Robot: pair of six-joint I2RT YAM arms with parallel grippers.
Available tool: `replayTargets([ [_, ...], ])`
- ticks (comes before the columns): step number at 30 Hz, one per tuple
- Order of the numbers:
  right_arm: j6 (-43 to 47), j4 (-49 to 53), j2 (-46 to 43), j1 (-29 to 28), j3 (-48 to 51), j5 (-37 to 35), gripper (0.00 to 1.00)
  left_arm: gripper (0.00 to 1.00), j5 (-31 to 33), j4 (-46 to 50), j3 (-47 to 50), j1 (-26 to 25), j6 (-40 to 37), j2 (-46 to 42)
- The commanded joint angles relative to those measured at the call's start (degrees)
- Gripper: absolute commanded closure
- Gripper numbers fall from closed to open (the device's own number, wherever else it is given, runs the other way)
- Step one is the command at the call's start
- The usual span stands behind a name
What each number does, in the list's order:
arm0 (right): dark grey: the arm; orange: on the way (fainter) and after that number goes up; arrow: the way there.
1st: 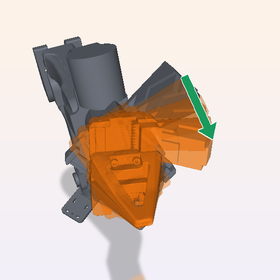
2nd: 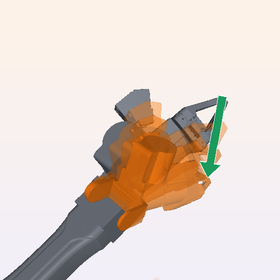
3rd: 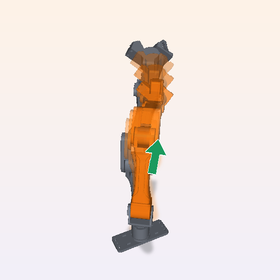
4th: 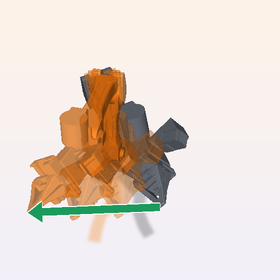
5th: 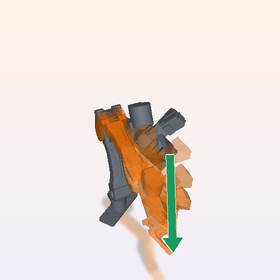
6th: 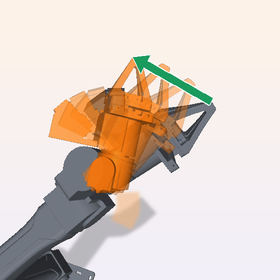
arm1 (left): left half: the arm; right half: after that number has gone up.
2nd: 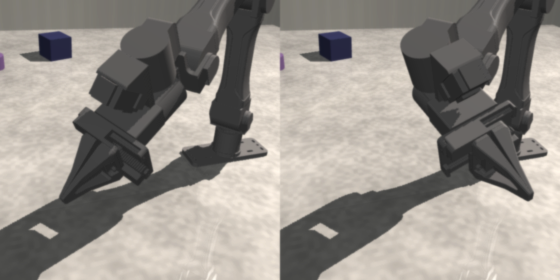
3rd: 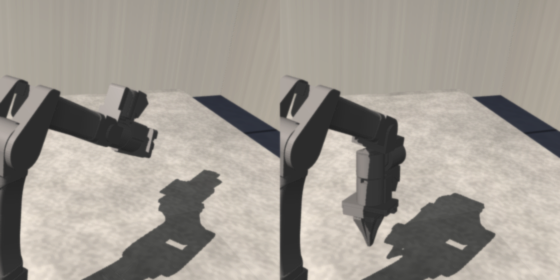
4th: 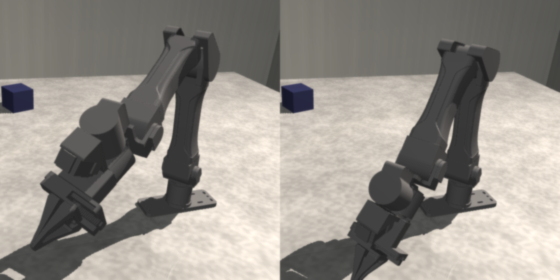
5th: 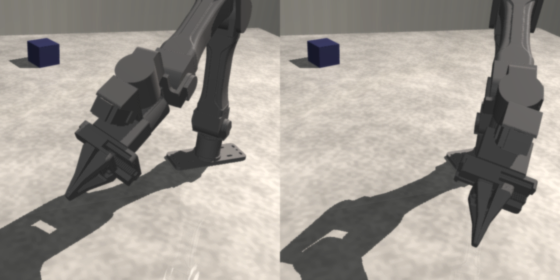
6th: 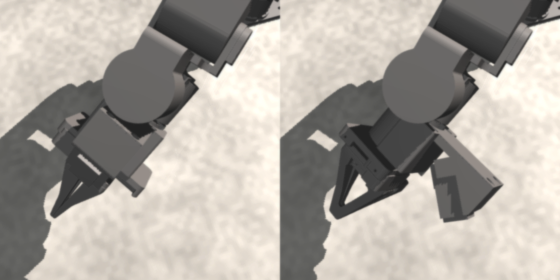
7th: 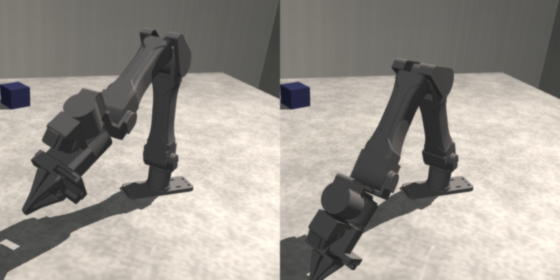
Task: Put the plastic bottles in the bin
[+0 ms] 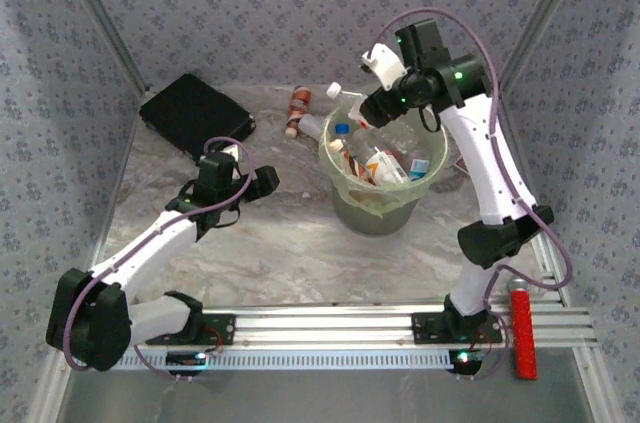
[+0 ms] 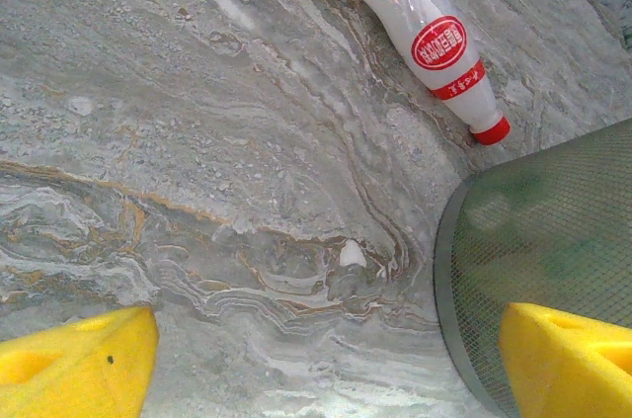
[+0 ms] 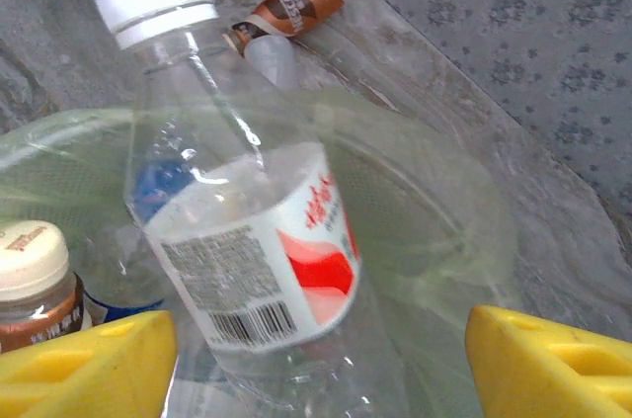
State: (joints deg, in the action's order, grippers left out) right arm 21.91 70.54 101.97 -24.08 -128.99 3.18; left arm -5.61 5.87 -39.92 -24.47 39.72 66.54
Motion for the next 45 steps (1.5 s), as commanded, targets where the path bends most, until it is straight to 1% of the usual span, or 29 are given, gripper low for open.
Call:
replayTargets([
  [1,0.73,-5.23,0.07,-0.67,5.04,1.30,0.22,0.11,-0.91,-1.15,-1.36,0.30,-0.35,-0.14],
  [4,2.16,-7.92,0.10,-1.10,8.73,0.70,0.21,0.11,-0.68,-0.89,-1.13,0.40,-0.39,-0.70],
  [6,3.77,-9.59,0.24,-1.82,10.51,-1.65,0.23,0.11,-0.62,-0.56,-1.13,0.46,-0.52,-0.97],
  [7,3.99,-10.25,0.18,-2.16,10.90,-2.64,0.26,0.11,-0.50,-0.43,-1.15,0.50,-0.61,-1.06],
  [8,3.97,-10.93,0.00,-2.37,11.29,-3.24,0.31,0.11,-0.50,-0.33,-1.21,0.53,-0.72,-1.15],
  [9,3.82,-11.36,-0.31,-2.53,11.11,-3.22,0.38,0.11,-0.46,-0.33,-1.18,0.55,-0.73,-1.20],
  [11,3.50,-11.73,-1.17,-3.00,10.46,-2.87,0.48,0.11,-0.46,-0.33,-1.20,0.63,-0.70,-1.11],
  [12,3.49,-11.70,-1.73,-3.55,9.94,-3.38,0.50,0.11,-0.39,-0.33,-1.23,0.71,-0.75,-0.95],
  [16,3.10,-9.04,-3.21,-6.28,6.39,-7.98,0.49,0.11,-0.39,-0.68,-1.47,0.77,-0.78,-0.46],
  [21,1.58,-1.18,-2.85,-8.59,0.01,-15.88,0.49,0.11,-0.40,-0.79,-2.50,0.74,-1.22,1.16],
  [23,1.46,2.97,-1.77,-8.55,-2.21,-17.27,0.49,0.11,-0.59,-0.77,-3.23,0.82,-1.42,2.27],
  [24,1.25,5.78,-1.00,-8.50,-3.15,-16.64,0.49,0.11,-0.65,-0.77,-3.69,0.75,-1.59,2.87],
  [29,-0.76,12.23,3.04,-6.86,-5.79,-14.59,0.48,0.11,-1.72,-0.86,-6.13,0.77,-2.50,5.64],
  [31,-1.21,13.80,4.76,-6.27,-6.24,-14.04,0.46,0.11,-1.91,-0.86,-7.07,0.77,-2.99,6.59],
  [34,-2.22,16.05,6.62,-5.96,-7.70,-13.82,0.40,0.11,-2.28,-0.39,-8.92,0.75,-4.02,8.17],
  [36,-3.42,16.30,6.77,-6.07,-8.52,-13.90,0.34,0.11,-2.23,0.18,-10.49,0.82,-4.96,9.39],
  [38,-3.37,16.13,6.32,-6.24,-9.20,-14.06,0.30,0.11,-2.24,0.54,-11.93,0.83,-5.98,10.83],
  [41,-3.18,16.26,5.96,-6.03,-11.75,-13.56,0.27,0.11,-2.27,0.85,-14.80,1.05,-7.56,13.58],
  [45,-4.12,16.91,6.14,-5.07,-15.61,-11.99,0.19,0.10,-3.46,1.51,-19.49,1.88,-9.27,18.27],
])
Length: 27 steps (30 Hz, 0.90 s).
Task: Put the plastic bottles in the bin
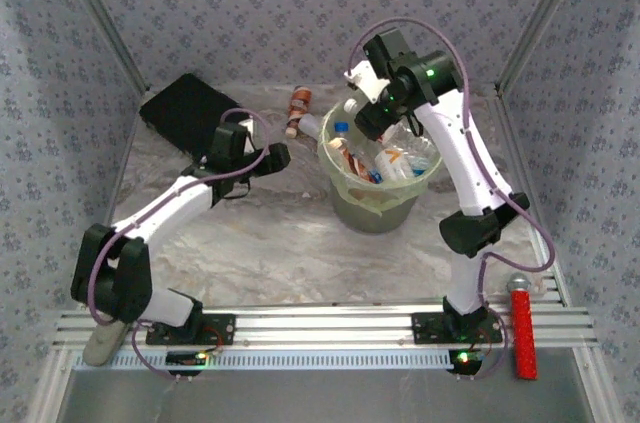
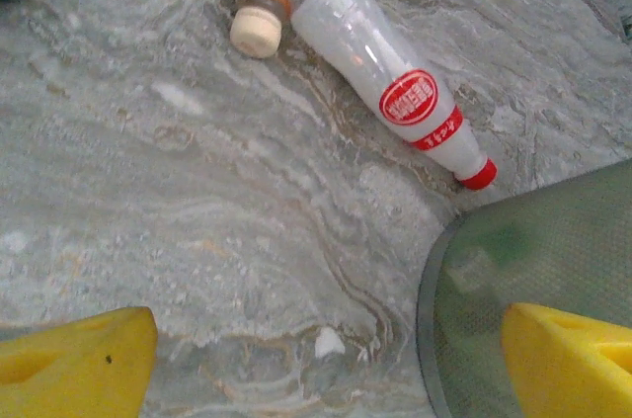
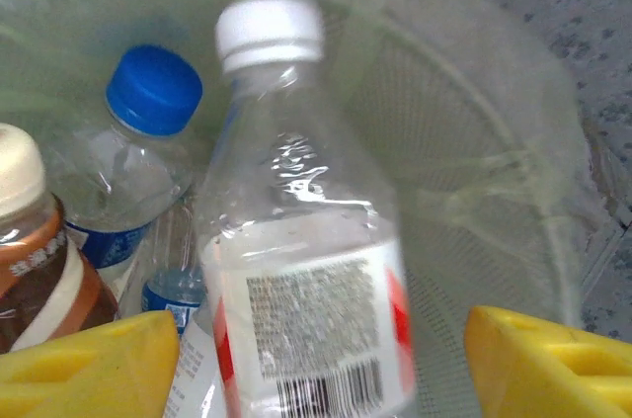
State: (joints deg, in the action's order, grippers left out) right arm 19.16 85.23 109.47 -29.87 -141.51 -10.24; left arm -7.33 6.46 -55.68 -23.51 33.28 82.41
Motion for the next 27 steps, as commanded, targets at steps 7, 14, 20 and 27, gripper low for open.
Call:
replayTargets([
  [7,-5.24,-0.01,-0.55,4.86,-1.39,6.92,0.31,0.10,-2.10,0.42,-10.24,1.62,-4.09,9.99],
  [14,-8.07,-7.23,-4.53,7.33,11.93,10.66,0.42,0.10,-1.48,-0.13,-15.55,2.06,-5.14,16.50],
  [20,-9.20,-11.28,-8.21,7.38,10.01,9.05,0.34,0.11,-0.14,-0.66,-19.45,2.52,-5.59,22.22],
  [27,-14.03,-22.55,-19.55,9.75,17.81,14.74,0.26,0.13,2.51,-0.25,-26.82,2.59,-5.76,31.25],
])
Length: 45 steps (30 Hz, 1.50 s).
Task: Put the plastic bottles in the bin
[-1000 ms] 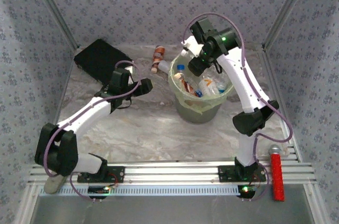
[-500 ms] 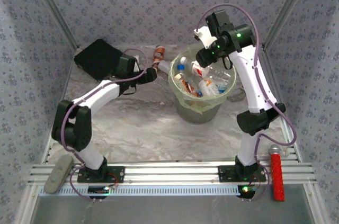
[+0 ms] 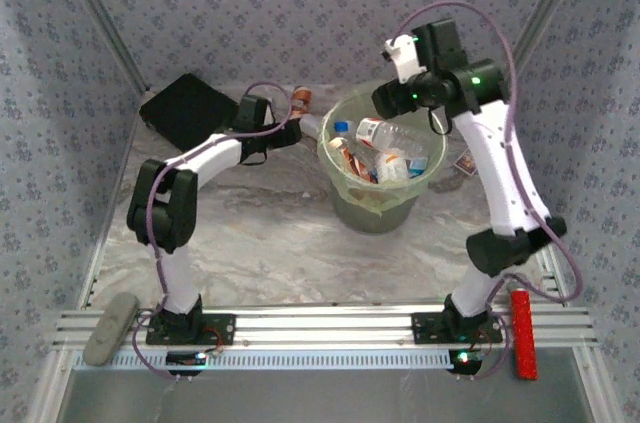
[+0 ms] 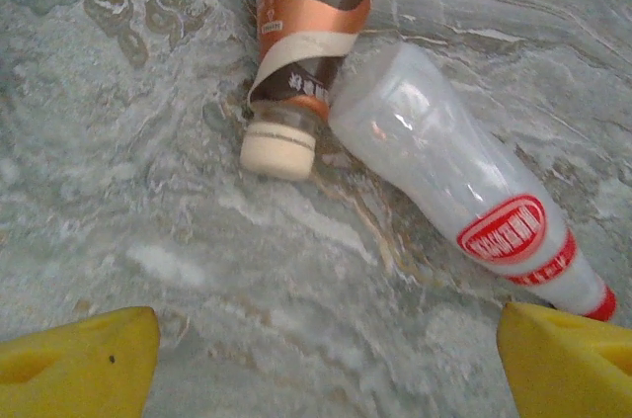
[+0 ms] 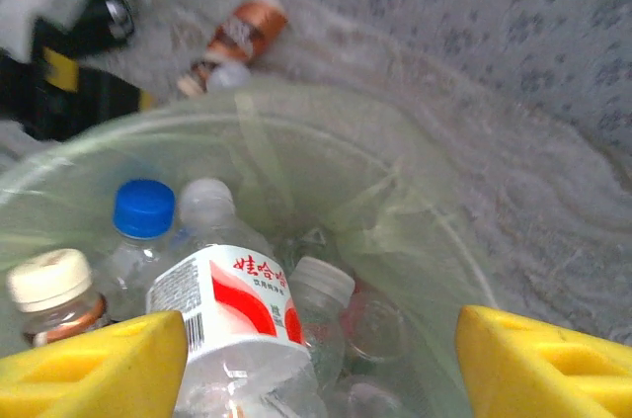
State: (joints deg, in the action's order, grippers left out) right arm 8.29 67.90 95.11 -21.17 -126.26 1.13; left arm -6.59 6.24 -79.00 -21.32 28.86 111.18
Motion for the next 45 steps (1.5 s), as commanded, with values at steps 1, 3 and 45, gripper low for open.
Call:
replayTargets([
  [1,-3.54,-6.01,-6.58,1.39,4.18,4.53,0.26,0.14,2.27,0.57,-5.02,0.41,-1.50,3.95],
  [3,-4.08,-6.64,-8.40,2.01,6.59,6.05,0.26,0.16,2.96,1.12,-7.29,0.57,-1.77,6.33],
  [45,-6.54,-7.87,-15.65,5.45,17.97,9.42,0.27,0.72,3.51,13.08,-27.68,1.55,-4.96,22.76],
])
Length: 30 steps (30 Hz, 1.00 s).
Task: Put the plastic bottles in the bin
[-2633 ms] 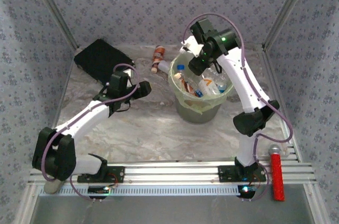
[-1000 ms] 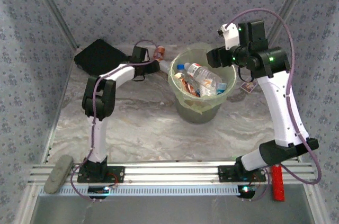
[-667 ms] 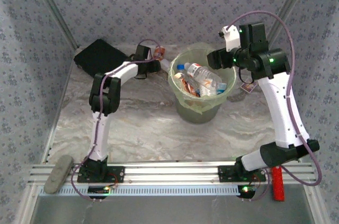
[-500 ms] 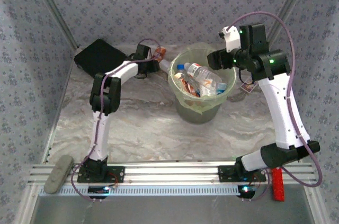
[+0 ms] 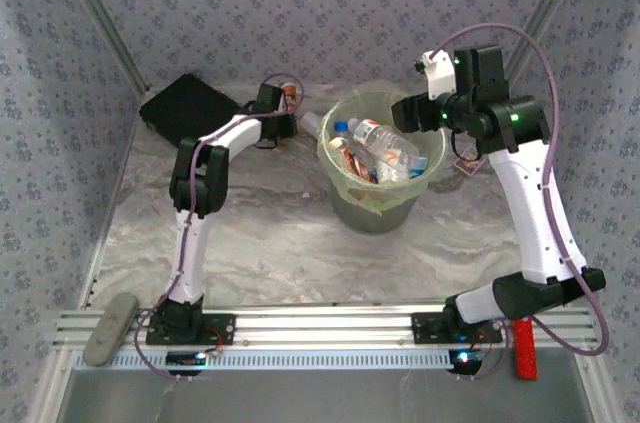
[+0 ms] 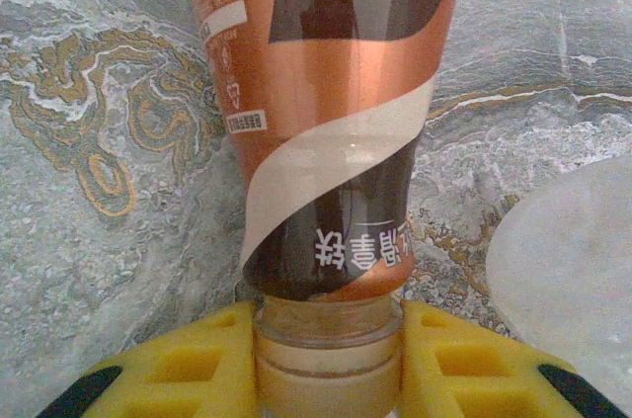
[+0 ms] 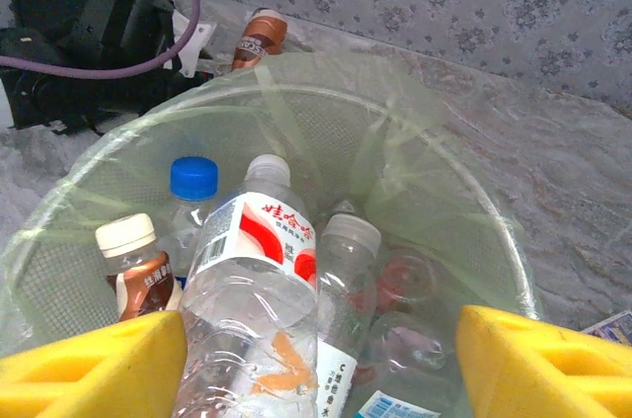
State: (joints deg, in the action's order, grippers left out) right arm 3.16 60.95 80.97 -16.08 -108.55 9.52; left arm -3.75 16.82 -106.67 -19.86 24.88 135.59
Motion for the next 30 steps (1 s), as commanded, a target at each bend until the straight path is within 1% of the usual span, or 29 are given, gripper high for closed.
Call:
replayTargets([
  [1,-1.53,-0.92,-1.62,0.41,0.21,1.03,0.27,0.72,0.67,2.34,0.53,0.08,-0.98,-2.22],
  [5,-2.58,-1.50,-2.23,0.45,-0.09,1.37,0.27,0.74,0.30,0.08,4.99,0.08,-0.80,-6.91],
  [7,-3.32,-3.81,-3.17,0.41,0.81,1.71,0.27,0.74,0.84,-0.30,8.90,0.00,-0.57,-11.94],
  [9,-4.99,-7.27,-4.53,0.40,2.76,4.44,0.27,0.74,2.10,-3.69,15.22,-0.09,0.16,-18.35],
  [12,-7.51,-10.62,-4.38,0.30,3.62,9.20,0.27,0.73,2.11,-8.21,23.85,-0.25,1.84,-27.73],
  [15,-10.21,-12.98,-2.72,-0.80,3.30,12.83,0.27,0.73,1.09,-9.44,29.61,-1.24,2.36,-35.39],
  [20,-14.07,-19.08,0.19,-5.28,3.13,15.24,0.24,0.73,1.89,-11.16,38.91,-4.65,2.65,-48.26],
  [23,-17.62,-22.80,2.93,-8.50,2.38,15.26,0.20,0.73,3.10,-17.61,46.99,-7.31,4.28,-57.22],
  [25,-19.45,-23.84,5.73,-10.38,0.55,15.47,0.16,0.73,3.71,-20.82,51.04,-9.26,5.12,-62.84],
  [28,-21.59,-24.22,9.79,-12.58,-3.07,15.22,0.10,0.73,4.62,-24.38,55.34,-12.26,5.43,-68.66],
  [30,-22.35,-24.10,12.92,-13.80,-5.82,16.27,0.09,0.73,4.69,-25.66,56.87,-13.92,5.79,-71.38],
])
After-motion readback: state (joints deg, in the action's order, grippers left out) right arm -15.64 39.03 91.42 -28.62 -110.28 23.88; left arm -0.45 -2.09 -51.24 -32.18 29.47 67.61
